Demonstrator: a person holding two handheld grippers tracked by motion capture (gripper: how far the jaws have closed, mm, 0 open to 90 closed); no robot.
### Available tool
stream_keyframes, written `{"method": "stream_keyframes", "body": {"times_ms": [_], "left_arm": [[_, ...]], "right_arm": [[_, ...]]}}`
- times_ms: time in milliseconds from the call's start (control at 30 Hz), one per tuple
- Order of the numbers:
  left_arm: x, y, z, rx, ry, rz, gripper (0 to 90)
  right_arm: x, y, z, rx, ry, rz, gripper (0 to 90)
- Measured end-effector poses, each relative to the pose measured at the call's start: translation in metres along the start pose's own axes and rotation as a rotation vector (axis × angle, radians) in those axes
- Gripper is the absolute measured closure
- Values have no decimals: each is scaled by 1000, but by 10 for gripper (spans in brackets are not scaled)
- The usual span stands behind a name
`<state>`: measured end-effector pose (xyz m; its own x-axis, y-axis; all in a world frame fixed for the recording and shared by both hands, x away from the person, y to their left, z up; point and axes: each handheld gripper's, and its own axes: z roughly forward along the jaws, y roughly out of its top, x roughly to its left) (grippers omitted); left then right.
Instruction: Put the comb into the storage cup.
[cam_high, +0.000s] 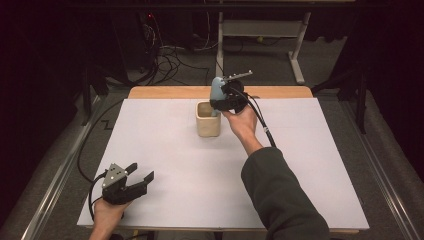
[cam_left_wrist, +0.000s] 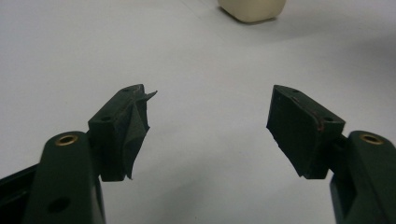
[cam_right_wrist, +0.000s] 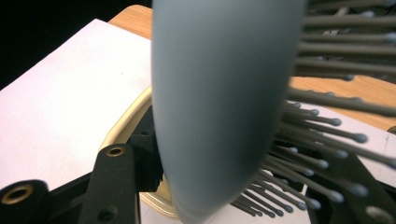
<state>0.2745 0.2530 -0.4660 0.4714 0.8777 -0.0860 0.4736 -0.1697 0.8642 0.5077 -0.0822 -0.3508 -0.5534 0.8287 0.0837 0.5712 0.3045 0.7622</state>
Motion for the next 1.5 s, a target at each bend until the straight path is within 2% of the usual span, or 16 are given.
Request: {"method": "stream_keyframes", "body": {"times_ms": [133,233,400,633,933,1100,1500], "left_arm": [[0,0,0,0,0,0,297],[0,0,0,-2,0,1,297],[0,0,0,-4,-3,0,297],[0,0,0,-1,1,-1,297],[0,0,1,-2,1,-1,297],[-1,0,0,-5,4,9,298],[0,0,0,-9,-1,4,297]], "right_arm": [[-2,1,-1,-9,-2,5,452],[-4,2,-4,-22,2,11,406],[-6,3,-10,-30,-24,-20,342],[-10,2,-16,-31,-38,-29,295],[-12,-1,-22,-61,-43,-39,300],[-14,-6,-24,-58,-40,-40,303],[-14,-6,-31,-63,-25,-40,301]]}}
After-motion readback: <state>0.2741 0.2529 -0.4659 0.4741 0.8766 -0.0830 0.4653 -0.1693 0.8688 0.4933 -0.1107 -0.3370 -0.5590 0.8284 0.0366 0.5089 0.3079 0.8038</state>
